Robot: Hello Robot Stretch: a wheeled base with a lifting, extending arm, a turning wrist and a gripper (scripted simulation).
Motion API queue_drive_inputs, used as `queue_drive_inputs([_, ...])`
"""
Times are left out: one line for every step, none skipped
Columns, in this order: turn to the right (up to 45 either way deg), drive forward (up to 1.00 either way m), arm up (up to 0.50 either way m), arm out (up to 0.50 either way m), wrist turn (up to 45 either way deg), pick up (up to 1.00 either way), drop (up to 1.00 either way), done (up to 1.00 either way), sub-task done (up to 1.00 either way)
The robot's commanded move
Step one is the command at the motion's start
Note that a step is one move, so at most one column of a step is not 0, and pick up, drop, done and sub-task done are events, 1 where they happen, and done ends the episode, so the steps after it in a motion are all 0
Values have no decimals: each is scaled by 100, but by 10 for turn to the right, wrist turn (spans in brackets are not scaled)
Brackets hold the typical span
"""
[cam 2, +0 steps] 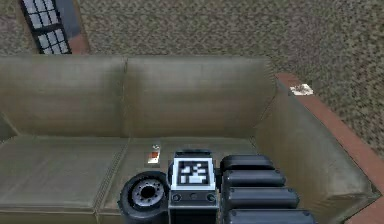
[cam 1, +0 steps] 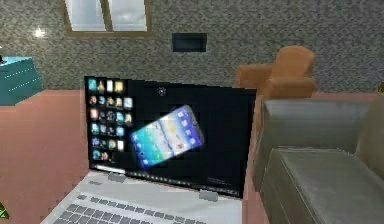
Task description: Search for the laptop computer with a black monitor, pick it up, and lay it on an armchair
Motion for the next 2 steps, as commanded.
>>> queue_drive_inputs([0, 100, 0, 0, 0, 0, 0, 0, 0])
queue_drive_inputs([30, 0, 0, 0, 0, 0, 0, 0, 0])
